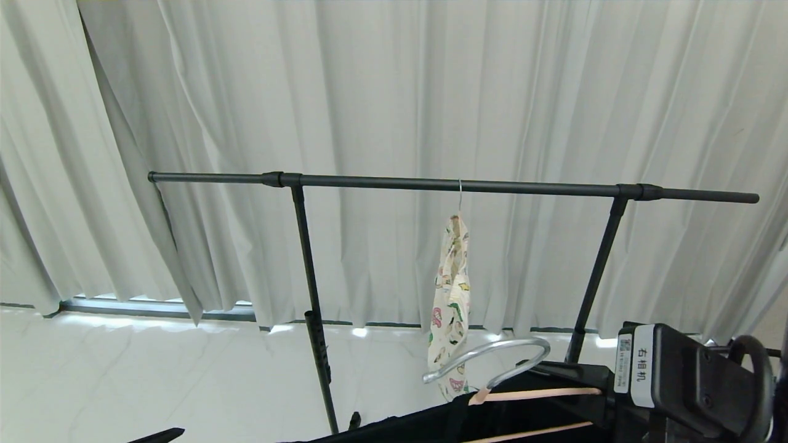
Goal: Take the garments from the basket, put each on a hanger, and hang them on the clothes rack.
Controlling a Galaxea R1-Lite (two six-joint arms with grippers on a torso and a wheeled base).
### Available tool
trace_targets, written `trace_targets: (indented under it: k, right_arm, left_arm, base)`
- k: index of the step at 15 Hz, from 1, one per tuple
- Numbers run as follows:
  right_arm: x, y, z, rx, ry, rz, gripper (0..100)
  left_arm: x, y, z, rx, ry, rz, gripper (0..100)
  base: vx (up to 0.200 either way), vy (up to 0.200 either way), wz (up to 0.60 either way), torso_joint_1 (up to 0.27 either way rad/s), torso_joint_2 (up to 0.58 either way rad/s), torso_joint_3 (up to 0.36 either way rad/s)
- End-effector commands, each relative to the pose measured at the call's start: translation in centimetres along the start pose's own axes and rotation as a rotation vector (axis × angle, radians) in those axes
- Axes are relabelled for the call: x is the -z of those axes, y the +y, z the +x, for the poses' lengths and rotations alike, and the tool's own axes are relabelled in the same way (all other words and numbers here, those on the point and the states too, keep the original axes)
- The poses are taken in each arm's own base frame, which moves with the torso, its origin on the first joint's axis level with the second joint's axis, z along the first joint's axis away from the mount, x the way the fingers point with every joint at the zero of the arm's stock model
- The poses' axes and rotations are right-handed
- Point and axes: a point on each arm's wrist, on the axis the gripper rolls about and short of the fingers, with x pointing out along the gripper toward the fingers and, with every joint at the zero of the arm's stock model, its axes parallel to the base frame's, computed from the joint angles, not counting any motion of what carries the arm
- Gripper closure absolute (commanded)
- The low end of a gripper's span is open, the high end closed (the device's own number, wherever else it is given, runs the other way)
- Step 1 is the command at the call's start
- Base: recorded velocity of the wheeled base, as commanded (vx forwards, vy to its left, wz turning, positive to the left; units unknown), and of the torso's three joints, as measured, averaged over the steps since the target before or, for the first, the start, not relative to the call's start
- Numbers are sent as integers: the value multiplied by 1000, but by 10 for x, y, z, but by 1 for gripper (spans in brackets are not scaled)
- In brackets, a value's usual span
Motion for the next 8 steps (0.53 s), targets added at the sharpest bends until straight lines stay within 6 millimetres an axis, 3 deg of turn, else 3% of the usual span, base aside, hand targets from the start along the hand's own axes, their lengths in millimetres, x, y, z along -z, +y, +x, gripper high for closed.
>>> trace_targets:
  k: [1, 2, 3, 6, 8]
  right_arm:
    - [-3, 0, 2, -5, -7, -6, 100]
    - [-3, 0, 2, -5, -8, -6, 100]
    - [-3, 0, 1, -3, -9, -5, 100]
    - [-2, 0, 0, 15, 0, -3, 100]
    - [3, -2, -2, 45, 22, 3, 100]
  left_arm:
    - [1, 0, 0, 2, 0, 1, 0]
    - [1, 0, 0, 2, 0, 2, 0]
    - [1, 0, 0, 0, -1, 0, 100]
    - [2, 1, 0, -33, 17, -9, 100]
    - [7, 5, -3, -145, 51, -46, 100]
  base:
    - [0, 0, 0, 0, 0, 0]
    - [0, 0, 0, 0, 0, 0]
    - [0, 0, 0, 0, 0, 0]
    - [0, 0, 0, 0, 0, 0]
    - [0, 0, 0, 0, 0, 0]
